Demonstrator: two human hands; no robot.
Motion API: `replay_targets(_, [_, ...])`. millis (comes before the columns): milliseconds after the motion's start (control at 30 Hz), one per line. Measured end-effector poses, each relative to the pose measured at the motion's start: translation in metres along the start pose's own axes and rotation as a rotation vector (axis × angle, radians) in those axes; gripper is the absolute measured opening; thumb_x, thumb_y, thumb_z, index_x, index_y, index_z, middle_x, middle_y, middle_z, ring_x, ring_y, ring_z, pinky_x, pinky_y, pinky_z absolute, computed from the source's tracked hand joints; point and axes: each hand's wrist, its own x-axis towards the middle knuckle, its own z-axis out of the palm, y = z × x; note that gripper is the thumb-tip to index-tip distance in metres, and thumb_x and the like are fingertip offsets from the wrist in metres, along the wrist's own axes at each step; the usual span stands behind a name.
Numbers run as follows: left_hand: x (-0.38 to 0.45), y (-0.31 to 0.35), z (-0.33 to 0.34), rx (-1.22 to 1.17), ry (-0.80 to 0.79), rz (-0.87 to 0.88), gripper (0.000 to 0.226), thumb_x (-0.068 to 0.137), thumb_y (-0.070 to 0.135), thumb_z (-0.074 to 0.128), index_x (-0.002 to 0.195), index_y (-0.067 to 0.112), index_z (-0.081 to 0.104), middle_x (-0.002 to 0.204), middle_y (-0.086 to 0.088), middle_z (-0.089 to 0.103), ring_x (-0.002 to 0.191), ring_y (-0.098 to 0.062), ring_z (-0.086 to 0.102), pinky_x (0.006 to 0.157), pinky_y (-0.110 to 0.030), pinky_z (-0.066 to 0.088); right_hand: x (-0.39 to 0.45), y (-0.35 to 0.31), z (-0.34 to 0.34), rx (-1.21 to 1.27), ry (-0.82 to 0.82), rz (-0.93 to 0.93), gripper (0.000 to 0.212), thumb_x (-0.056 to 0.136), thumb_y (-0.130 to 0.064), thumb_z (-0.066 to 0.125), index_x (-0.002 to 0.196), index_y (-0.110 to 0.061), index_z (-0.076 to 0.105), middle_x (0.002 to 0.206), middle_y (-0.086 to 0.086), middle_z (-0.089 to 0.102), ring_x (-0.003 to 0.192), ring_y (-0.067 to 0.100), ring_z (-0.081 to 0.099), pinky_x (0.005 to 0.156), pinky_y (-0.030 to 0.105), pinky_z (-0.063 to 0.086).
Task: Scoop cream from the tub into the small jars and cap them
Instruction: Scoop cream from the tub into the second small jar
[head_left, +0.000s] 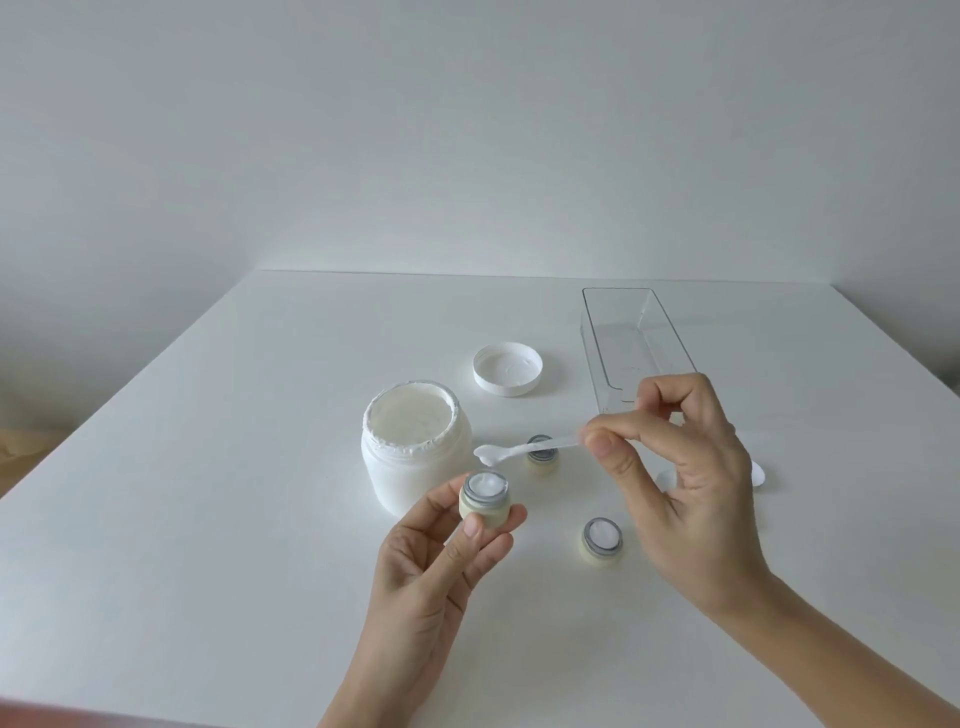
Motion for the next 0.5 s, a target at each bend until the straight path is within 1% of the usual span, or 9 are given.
replay_targets(67, [0.0, 0.0, -0.001, -0.002, -0.001, 0.006, 0.054, 0.054, 0.032, 0.096, 0.101, 0.015, 0.076, 0.105, -0.011, 0.075, 0.101, -0.035, 0.072, 0.074, -0.026, 0.059, -0.003, -0.001, 0.001, -0.088, 0.057, -0.112, 0.019, 0.087, -0.028, 0.06, 0.083, -0.019, 0.076, 0.09, -0.001, 0.044, 0.08, 0.013, 0.048, 0.079, 0.036, 0.036])
replay_targets(133, [0.0, 0.0, -0.001, -0.003, 0.0, 0.02, 0.054, 0.054, 0.031, 0.096, 0.101, 0.014, 0.076, 0.104, -0.01, 0.074, 0.101, -0.036, 0.071, 0.075, -0.027, 0.059, -0.008, -0.002, 0.002, -0.141, 0.1, -0.227, 0.016, 0.087, -0.028, 0.062, 0.083, -0.022, 0.076, 0.091, -0.001, 0.043, 0.078, 0.016, 0.047, 0.078, 0.037, 0.033])
replay_targets(233, [0.001, -0.001, -0.001, 0.008, 0.0, 0.041, 0.053, 0.054, 0.028, 0.097, 0.099, 0.012, 0.074, 0.101, -0.008, 0.073, 0.101, -0.036, 0.071, 0.077, -0.027, 0.059, -0.014, -0.003, 0.003, -0.193, 0.118, -0.37, 0.01, 0.091, -0.031, 0.061, 0.092, -0.029, 0.07, 0.093, -0.002, 0.041, 0.078, 0.016, 0.045, 0.074, 0.038, 0.033])
replay_targets(333, [0.002, -0.002, -0.001, 0.013, 0.001, 0.048, 0.055, 0.054, 0.025, 0.097, 0.1, 0.009, 0.072, 0.103, -0.009, 0.072, 0.1, -0.034, 0.072, 0.078, -0.027, 0.058, -0.018, -0.003, 0.001, -0.268, 0.127, -0.473, 0.008, 0.093, -0.033, 0.059, 0.098, -0.031, 0.065, 0.092, -0.003, 0.041, 0.08, 0.017, 0.045, 0.074, 0.037, 0.03])
replay_targets(400, [0.002, -0.002, -0.002, 0.002, 0.003, 0.062, 0.054, 0.054, 0.024, 0.097, 0.099, 0.008, 0.072, 0.104, -0.008, 0.073, 0.097, -0.029, 0.073, 0.078, -0.027, 0.058, -0.022, -0.003, -0.001, -0.289, 0.129, -0.529, 0.01, 0.092, -0.033, 0.062, 0.1, -0.029, 0.065, 0.092, -0.002, 0.042, 0.081, 0.016, 0.045, 0.073, 0.037, 0.029])
replay_targets(500, [0.002, -0.002, -0.002, 0.007, 0.015, 0.088, 0.053, 0.054, 0.022, 0.097, 0.098, 0.008, 0.071, 0.104, -0.007, 0.074, 0.096, -0.028, 0.074, 0.079, -0.027, 0.058, -0.026, -0.003, -0.006, -0.293, 0.13, -0.557, 0.012, 0.09, -0.032, 0.065, 0.102, -0.029, 0.067, 0.092, -0.003, 0.043, 0.081, 0.016, 0.046, 0.072, 0.037, 0.03])
